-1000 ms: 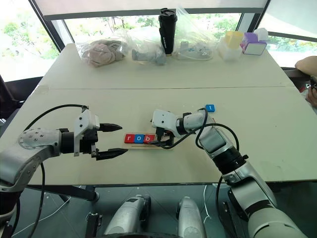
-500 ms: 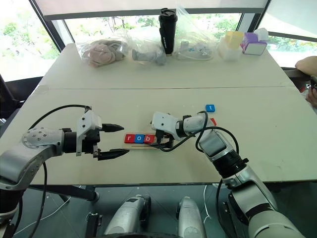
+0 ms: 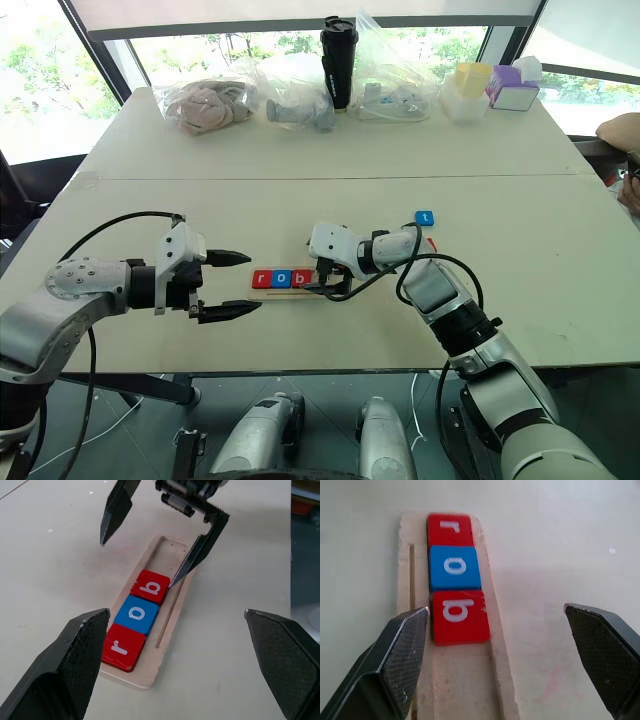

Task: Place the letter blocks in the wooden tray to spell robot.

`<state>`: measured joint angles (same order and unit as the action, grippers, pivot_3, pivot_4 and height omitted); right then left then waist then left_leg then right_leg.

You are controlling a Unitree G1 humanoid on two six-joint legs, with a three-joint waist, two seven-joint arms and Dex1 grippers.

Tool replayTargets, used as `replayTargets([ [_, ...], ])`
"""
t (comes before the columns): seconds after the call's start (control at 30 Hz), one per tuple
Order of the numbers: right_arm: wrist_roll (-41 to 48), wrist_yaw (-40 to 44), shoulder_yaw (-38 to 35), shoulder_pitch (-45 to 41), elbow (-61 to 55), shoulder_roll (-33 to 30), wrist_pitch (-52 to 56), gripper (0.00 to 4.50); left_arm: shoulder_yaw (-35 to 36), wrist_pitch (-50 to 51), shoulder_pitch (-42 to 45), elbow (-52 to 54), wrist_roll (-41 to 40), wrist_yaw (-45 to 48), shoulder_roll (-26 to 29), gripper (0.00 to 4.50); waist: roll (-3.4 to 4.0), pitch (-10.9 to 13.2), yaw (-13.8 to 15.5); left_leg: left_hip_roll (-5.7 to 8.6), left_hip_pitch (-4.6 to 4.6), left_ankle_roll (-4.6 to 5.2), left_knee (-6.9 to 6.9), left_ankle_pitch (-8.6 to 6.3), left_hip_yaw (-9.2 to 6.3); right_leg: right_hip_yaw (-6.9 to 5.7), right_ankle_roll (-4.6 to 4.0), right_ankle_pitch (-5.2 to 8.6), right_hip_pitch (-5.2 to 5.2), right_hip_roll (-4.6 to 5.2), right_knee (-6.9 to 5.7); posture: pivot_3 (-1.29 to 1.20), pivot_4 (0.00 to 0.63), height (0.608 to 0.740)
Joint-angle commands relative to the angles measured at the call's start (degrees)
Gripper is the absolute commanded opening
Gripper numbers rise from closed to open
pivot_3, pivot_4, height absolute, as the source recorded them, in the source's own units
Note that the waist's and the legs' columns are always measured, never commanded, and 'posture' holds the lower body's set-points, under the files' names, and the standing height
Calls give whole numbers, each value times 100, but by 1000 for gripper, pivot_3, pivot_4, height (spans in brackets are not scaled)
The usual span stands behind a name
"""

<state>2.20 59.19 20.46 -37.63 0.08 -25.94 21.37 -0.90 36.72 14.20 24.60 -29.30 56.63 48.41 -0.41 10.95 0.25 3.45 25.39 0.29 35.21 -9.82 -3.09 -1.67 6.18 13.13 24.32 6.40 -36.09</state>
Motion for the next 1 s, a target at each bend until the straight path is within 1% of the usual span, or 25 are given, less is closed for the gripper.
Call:
replayTargets([
  [0.03, 1083, 40, -904, 0, -1272, -84, 1020, 4471, 191, -92, 11, 128, -78, 139, 137, 4500, 0, 0, 6, -1, 0, 0, 0, 0, 0, 0, 0, 0, 0, 0, 0, 0, 150, 740],
  [0.13, 1731, -264, -1715, 125, -1799, -244, 1919, 4471, 262, -142, 69, 104, -95, 188, 166, 4500, 0, 0, 55, -1, 0, -2, 1, -1, -3, 0, -1, 1, -2, 1, 2, 0, 150, 740],
  [0.2, 2076, -852, -2724, 337, -1783, -300, 2565, 4471, 360, -156, 258, -6, -142, 132, 79, 4500, -6, -3, 75, -1, 0, -11, 2, -7, -4, -1, -3, 1, -3, 3, 7, 0, 150, 740],
  [0.27, 1965, -1595, -3530, 597, -1611, -421, 2977, 4471, 472, -204, 487, -159, -207, 50, -75, 4500, -7, -4, 104, 0, 0, -13, 3, -8, -7, -4, -5, 0, -2, 5, 12, 0, 150, 740],
  [0.33, 1804, -2109, -3904, 818, -1545, -568, 3263, 4471, 531, -156, 665, -232, -401, 80, -214, 4500, -7, -4, 138, 1, 0, -14, 3, -9, -2, -3, -9, -2, -4, 8, 16, 0, 150, 740],
  [0.43, 1719, -2418, -3928, 1199, -1638, -727, 3284, 4471, 407, -52, 877, -240, -599, 214, -334, 4500, -6, -4, 118, 0, 5, -5, -6, -3, 13, 6, -10, -3, 1, 10, 15, 0, 150, 740],
  [0.53, 1588, -2959, -3838, 1341, -1583, -522, 3377, 4471, 143, -124, 1112, -387, -494, 305, -451, 4500, -6, -4, 11, -8, 4, 2, -10, 1, 16, 10, -10, -3, 3, 9, 12, 0, 150, 740],
  [0.6, 1499, -3341, -3776, 1352, -1476, -339, 3454, 4471, -5, -221, 1231, -535, -371, 370, -482, 4500, -6, -5, -30, -9, 2, 4, -7, 2, 19, 11, -10, -3, 3, 4, 7, 0, 150, 740],
  [0.67, 1517, -3902, -3927, 1262, -1300, 125, 3809, 4471, -124, -307, 1310, -661, -264, 398, -511, 4500, -6, -5, -63, -10, 0, 5, -4, 3, 18, 11, -12, -4, 1, 1, 3, 0, 150, 740],
  [0.73, 1559, -4162, -3990, 1259, -1228, 400, 3955, 4471, -178, -348, 1325, -703, -208, 405, -536, 4500, -5, -4, -82, -12, -1, 5, -1, 3, 15, 10, -13, -5, -1, -4, 4, 0, 150, 740],
  [0.8, 1498, -4230, -3864, 1327, -1266, 432, 3917, 4471, -211, -369, 1310, -708, -167, 404, -549, 4500, -3, -3, -80, -12, 0, 5, 1, 3, 16, 11, -14, -5, -1, -5, 4, 0, 150, 740],
  [0.9, 1442, -4367, -3645, 1436, -1349, 478, 3930, 4471, -389, -574, 1230, -759, 179, 384, -498, 4500, -3, -3, -80, -10, 4, 5, 0, 3, 17, 10, -12, -5, -1, -5, 9, 0, 150, 740],
  [1.0, 1032, -4651, -3177, 1571, -1218, 396, 3664, 4471, -384, -607, 1170, -774, 234, 349, -562, 4500, -3, -3, -89, -10, 3, 5, -1, 3, 17, 10, -12, -5, -1, -5, 8, 0, 150, 740],
])
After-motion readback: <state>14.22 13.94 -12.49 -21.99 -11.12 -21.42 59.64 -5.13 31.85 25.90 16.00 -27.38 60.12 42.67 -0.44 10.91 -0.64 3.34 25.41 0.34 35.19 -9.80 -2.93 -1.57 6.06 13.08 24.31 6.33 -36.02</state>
